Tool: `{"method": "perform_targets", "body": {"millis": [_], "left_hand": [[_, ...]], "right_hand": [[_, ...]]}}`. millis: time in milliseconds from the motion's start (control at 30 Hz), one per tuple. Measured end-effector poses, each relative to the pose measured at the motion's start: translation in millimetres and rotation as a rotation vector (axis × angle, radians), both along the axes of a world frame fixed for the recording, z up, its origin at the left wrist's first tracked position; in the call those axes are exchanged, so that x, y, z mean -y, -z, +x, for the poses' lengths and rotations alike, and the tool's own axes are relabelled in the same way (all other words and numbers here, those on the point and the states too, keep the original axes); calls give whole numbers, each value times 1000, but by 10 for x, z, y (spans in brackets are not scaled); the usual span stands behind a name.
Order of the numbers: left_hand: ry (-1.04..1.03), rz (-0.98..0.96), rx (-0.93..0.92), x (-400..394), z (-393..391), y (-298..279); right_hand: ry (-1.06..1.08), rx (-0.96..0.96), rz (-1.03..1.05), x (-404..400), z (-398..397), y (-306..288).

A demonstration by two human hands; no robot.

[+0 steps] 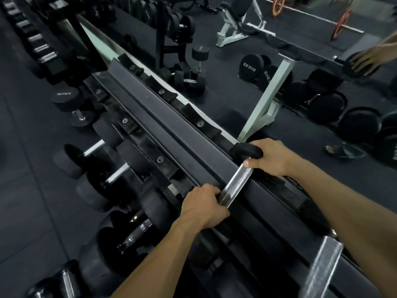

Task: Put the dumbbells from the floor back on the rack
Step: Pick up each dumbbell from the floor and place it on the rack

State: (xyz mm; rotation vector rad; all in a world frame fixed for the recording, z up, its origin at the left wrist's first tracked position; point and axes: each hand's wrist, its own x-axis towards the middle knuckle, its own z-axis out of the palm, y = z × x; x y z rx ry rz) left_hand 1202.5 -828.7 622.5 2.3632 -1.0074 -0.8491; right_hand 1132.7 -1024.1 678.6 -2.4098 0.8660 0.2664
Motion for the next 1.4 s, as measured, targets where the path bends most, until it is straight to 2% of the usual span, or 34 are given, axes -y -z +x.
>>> {"method": "perform_targets", "body": {"millis": [200,400,633,733,967,1200,1400], "left_hand": [[-10,12,11,-22,41,33],[-81,-159,157,-132,14,-48],[-240,-224,136,-592,174,-50],[-290,-184,173,-948,290,-41],[-441,-50,211,-2054,446,64],[-667,44,189,-3630,361,309],[-796,133,105,-4973,126,766]], "right_hand": [[10,-48,-13,-5,70,-33],[9,-67,-162,-133,72,-154],[-208,-11,-392,-600,458,-348],[-354,4,-442,-1040,718,-330],[-638,-22,-406,-2313,1286,-144],[-837,-8,-330,-3834,1648,184],[-994,-74,-293,-5243,1747,739]]}}
